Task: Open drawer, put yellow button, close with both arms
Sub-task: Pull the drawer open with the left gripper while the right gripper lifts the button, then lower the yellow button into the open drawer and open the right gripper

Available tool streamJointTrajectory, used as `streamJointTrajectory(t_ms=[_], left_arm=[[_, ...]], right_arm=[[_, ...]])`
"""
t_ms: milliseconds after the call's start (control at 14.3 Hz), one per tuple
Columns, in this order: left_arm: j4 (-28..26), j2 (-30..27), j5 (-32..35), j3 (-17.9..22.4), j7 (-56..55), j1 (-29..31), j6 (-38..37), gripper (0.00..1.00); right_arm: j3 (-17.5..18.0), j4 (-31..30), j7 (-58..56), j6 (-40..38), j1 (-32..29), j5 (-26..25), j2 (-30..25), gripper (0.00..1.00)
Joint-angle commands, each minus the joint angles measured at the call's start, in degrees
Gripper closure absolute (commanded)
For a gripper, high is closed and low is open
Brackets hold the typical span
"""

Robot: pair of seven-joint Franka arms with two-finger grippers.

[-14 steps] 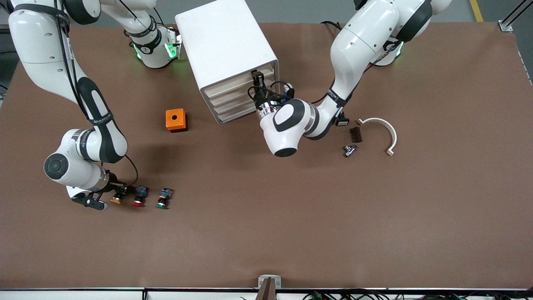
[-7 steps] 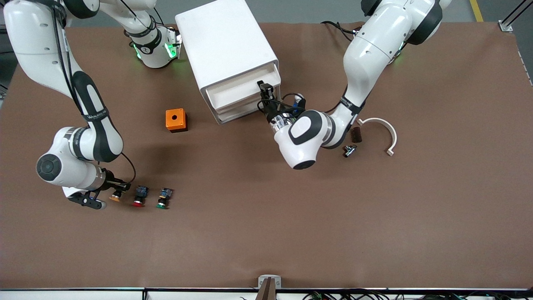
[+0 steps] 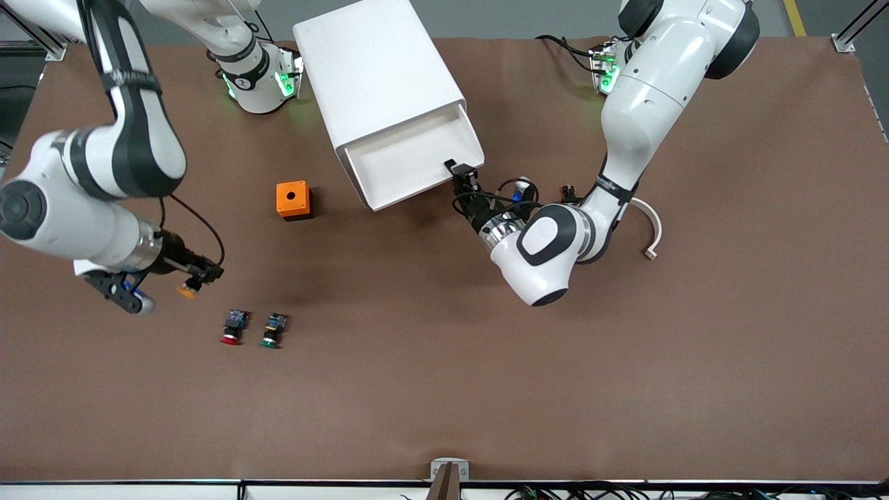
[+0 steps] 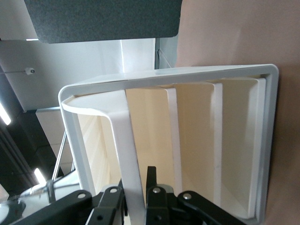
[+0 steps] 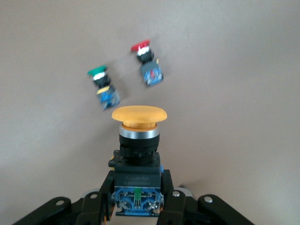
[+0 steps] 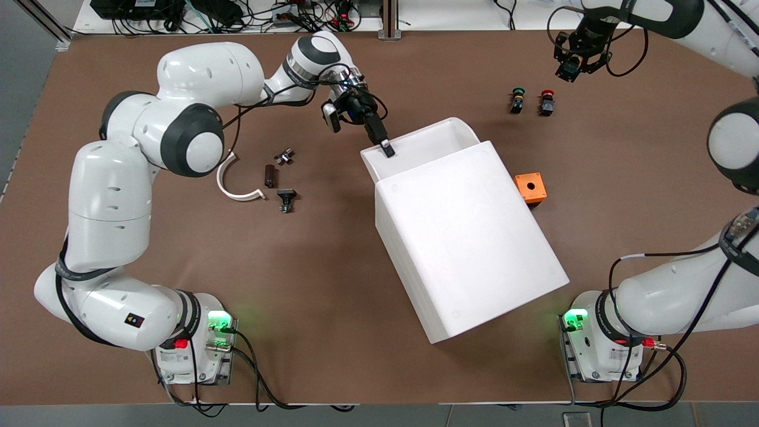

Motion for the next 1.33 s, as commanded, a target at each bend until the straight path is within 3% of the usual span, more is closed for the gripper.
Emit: streamJointTrajectory(t_ms=[0,349,488,698,767,1047,1256], left_arm=[[0.24,0.55,-0.26,0.27,-0.14,1.65,0.14,0.83],[0.42,0.73,-0.35,0.35,0.57,2.44,1.02,0.76],[0.42,0.55,-0.43,0.35,3.01,2.44,1.19,0.57],[0.60,0.03,-0.70,0.09,8.55,2.62,1.28,0.05],[1.21,-0.06,-0.70,0.09,9.52,2.70,1.20,0.00],[2.61,-0.59,-0.70,-0.61,16.72,4.72,0.59,0.00],[3.93,-0.77,-0.70,-1.05,28.38,6.66,0.14,0.00]], right_arm=[[-0.35,-2.94,12.95,-2.08,6.28,1.30,-6.03,1.00],[-0.35,-1.71,36.43,-2.09,20.43,2.45,-9.12,1.00],[-0.35,-1.44,41.62,-1.13,24.04,2.45,-9.12,1.00],[-0.35,-1.88,51.81,2.38,29.66,2.45,-8.68,1.00],[-0.35,-1.97,54.72,3.35,31.51,2.45,-8.59,1.00],[-0.44,-1.97,63.08,6.08,37.05,1.83,-7.19,1.00],[-0.44,-1.80,68.00,7.75,40.65,0.70,-4.73,1.00]])
